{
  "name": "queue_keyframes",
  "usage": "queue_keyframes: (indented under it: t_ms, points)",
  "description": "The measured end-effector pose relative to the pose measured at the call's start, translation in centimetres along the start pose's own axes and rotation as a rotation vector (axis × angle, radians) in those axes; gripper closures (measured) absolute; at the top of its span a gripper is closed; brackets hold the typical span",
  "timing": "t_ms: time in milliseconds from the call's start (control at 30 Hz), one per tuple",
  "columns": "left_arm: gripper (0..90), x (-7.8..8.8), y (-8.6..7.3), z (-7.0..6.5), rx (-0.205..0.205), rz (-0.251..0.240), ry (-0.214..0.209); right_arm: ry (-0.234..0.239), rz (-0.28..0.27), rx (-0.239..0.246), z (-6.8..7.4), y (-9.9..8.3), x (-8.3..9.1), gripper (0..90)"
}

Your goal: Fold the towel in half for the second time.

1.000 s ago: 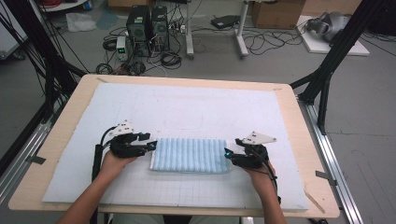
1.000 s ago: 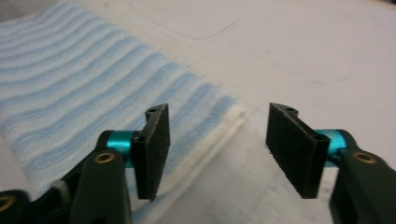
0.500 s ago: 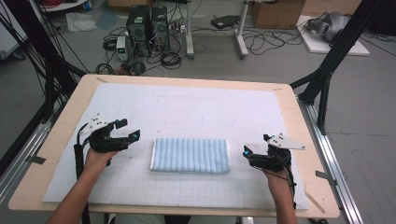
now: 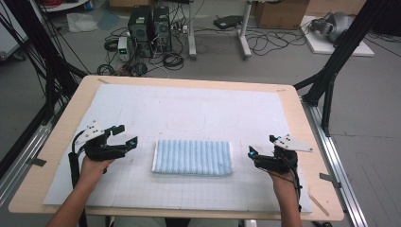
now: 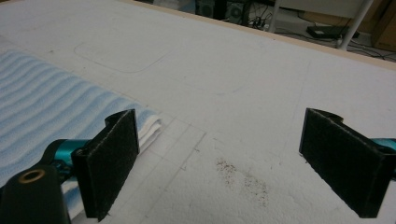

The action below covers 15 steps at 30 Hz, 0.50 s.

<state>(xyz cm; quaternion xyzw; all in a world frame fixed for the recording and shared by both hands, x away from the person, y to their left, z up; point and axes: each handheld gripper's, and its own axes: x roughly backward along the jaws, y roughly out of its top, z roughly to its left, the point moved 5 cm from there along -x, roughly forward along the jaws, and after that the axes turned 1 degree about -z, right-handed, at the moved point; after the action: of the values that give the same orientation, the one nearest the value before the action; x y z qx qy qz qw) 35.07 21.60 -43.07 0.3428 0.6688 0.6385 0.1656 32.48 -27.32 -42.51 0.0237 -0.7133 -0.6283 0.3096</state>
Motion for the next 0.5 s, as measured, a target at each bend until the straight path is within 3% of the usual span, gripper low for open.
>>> queue_keyframes:
  t_ms: [500]
  points:
    - [21.6,-0.02,-0.09,0.14,-0.004,0.003,0.009,-0.003,0.002,-0.005,-0.31,-0.10,-0.23,11.1]
